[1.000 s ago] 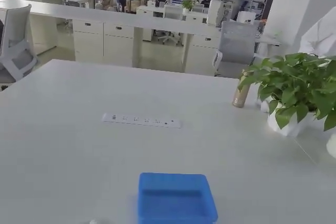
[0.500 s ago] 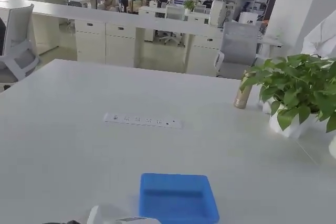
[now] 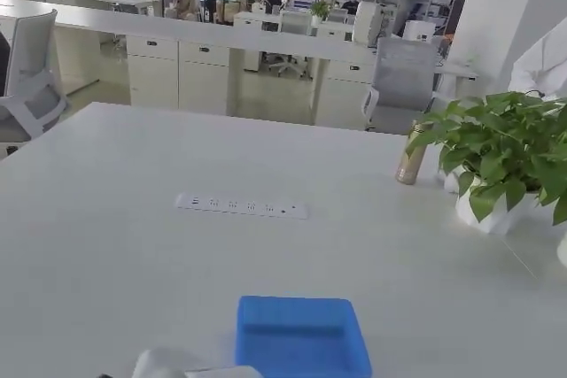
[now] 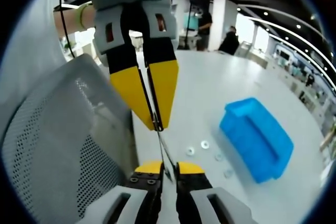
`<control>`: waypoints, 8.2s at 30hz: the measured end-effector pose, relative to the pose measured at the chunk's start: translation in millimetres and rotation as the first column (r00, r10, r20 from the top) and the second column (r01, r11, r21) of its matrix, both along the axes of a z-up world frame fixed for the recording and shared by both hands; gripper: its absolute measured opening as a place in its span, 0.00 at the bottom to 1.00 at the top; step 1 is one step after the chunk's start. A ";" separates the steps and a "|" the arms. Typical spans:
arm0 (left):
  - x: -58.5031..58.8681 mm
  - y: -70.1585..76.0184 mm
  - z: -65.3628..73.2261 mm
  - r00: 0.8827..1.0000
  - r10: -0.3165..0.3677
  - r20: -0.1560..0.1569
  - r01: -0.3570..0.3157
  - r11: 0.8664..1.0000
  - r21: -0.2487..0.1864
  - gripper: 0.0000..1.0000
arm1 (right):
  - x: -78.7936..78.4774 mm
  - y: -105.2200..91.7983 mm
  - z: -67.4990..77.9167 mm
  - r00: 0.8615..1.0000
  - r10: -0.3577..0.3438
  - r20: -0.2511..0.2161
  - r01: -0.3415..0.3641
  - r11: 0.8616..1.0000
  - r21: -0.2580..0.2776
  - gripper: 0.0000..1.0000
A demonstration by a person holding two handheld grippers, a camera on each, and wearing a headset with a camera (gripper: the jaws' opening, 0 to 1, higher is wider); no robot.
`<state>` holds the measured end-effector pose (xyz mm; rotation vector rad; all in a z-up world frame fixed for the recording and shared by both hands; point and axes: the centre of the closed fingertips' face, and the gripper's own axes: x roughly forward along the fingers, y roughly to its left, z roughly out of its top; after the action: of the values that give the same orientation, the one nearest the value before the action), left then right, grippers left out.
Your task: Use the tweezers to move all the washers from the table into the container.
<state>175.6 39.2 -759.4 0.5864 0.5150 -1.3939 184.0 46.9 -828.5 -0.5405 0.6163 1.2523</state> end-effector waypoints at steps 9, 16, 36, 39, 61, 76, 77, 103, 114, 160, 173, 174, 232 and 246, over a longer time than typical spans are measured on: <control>0.0 1.6 0.1 1.000 0.022 -0.014 -0.023 0.999 -0.037 0.00 | -0.8 8.0 -0.3 1.000 0.008 0.003 -0.008 1.000 0.020 0.04; 1.5 0.0 0.9 0.999 0.038 -0.017 -0.039 0.996 -0.079 0.00 | -1.1 7.5 0.1 1.000 -0.015 -0.001 0.015 0.999 0.036 0.04; 6.0 5.9 3.0 1.000 0.008 0.012 -0.008 1.000 -0.026 0.00 | 4.8 28.9 3.8 0.999 0.009 -0.031 -0.006 0.995 0.103 0.06; 11.9 11.6 7.7 0.999 0.020 0.034 -0.019 1.000 -0.016 0.00 | 13.1 37.0 9.2 1.000 0.006 0.008 -0.007 0.994 0.113 0.06; 38.3 28.4 0.6 0.998 0.048 0.036 -0.049 0.999 0.023 0.00 | 37.7 41.6 2.4 0.999 -0.053 0.008 0.052 0.989 0.141 0.07; 45.4 24.5 0.6 1.000 0.028 -0.003 -0.028 0.999 0.033 0.00 | 39.1 38.5 -1.7 0.995 -0.088 -0.039 0.093 0.985 0.146 0.07; 46.2 24.4 0.6 1.000 0.030 -0.005 -0.030 0.999 0.033 0.00 | 39.2 37.6 -3.6 0.995 -0.090 -0.043 0.096 0.985 0.141 0.07; 37.4 16.5 -6.3 0.997 -0.023 -0.075 0.028 0.997 0.068 0.00 | 34.3 40.5 5.1 1.000 -0.022 -0.002 0.022 0.988 0.153 0.04; 37.0 20.1 7.9 0.966 0.165 -0.198 -0.186 0.978 -0.090 0.22 | 41.3 35.1 4.4 0.997 -0.070 -0.032 0.074 0.984 0.162 0.02; 38.0 95.8 59.2 0.641 0.744 -0.188 -0.741 0.536 -0.404 0.81 | 193.2 -47.1 70.5 0.905 -0.412 -0.111 0.426 0.873 0.238 0.02; 38.1 97.8 61.9 0.624 0.759 -0.183 -0.750 0.517 -0.412 0.87 | 202.2 -46.4 28.7 0.896 -0.424 -0.130 0.442 0.880 0.172 0.03; 37.6 97.2 61.4 0.626 0.757 -0.187 -0.750 0.519 -0.410 0.87 | 201.3 -46.1 28.3 0.896 -0.425 -0.131 0.443 0.880 0.171 0.03; 32.3 90.5 59.3 0.647 0.728 -0.227 -0.741 0.529 -0.414 0.78 | 165.6 -84.3 87.3 0.815 -0.572 -0.092 0.562 0.744 0.361 0.03; 30.1 84.6 56.2 0.659 0.714 -0.237 -0.734 0.541 -0.411 0.79 | 106.8 -127.3 41.9 0.708 -0.668 -0.229 0.707 0.664 0.246 0.03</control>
<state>205.7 123.8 -703.2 -0.0971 0.3548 -0.6610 290.7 -80.3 -786.7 0.0688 0.6206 0.6215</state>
